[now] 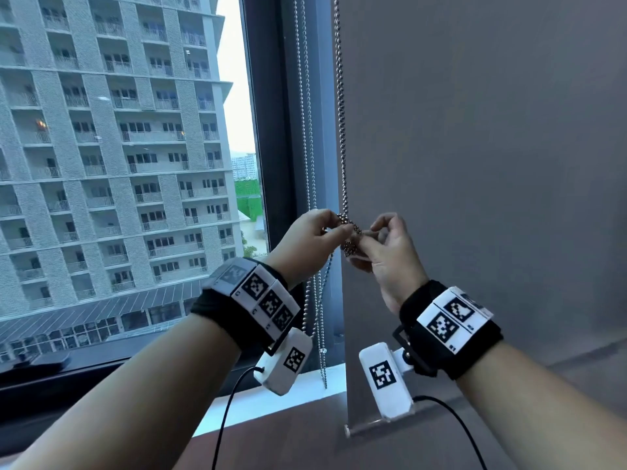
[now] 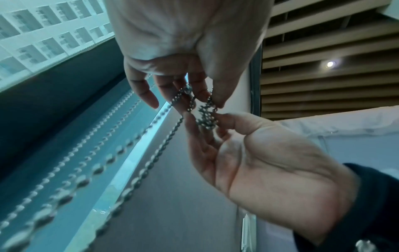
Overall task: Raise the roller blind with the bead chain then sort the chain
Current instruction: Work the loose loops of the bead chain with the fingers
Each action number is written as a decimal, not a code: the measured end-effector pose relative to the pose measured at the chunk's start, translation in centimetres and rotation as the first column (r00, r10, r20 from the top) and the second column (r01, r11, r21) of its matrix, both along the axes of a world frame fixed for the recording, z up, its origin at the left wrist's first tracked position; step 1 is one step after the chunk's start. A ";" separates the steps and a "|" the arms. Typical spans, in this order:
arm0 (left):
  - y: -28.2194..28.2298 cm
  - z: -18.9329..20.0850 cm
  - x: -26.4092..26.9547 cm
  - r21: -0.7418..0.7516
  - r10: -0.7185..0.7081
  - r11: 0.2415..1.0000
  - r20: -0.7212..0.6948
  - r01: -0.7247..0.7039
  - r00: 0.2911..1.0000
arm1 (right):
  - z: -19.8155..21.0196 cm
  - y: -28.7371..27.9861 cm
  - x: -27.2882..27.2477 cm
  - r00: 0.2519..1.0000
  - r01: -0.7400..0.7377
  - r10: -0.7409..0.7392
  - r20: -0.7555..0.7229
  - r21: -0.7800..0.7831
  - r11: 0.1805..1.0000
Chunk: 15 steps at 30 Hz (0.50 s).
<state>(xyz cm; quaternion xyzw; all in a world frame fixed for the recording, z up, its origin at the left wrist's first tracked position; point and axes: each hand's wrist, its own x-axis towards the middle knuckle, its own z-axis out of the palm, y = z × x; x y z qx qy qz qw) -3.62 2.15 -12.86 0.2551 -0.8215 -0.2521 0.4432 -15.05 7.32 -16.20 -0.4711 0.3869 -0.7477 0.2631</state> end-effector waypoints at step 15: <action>0.3 -0.5 0.1 0.242 -0.150 0.960 0.004 0.144 0.989 | -0.5 -0.8 0.0 0.749 0.406 -0.415 -0.516 -0.136 0.904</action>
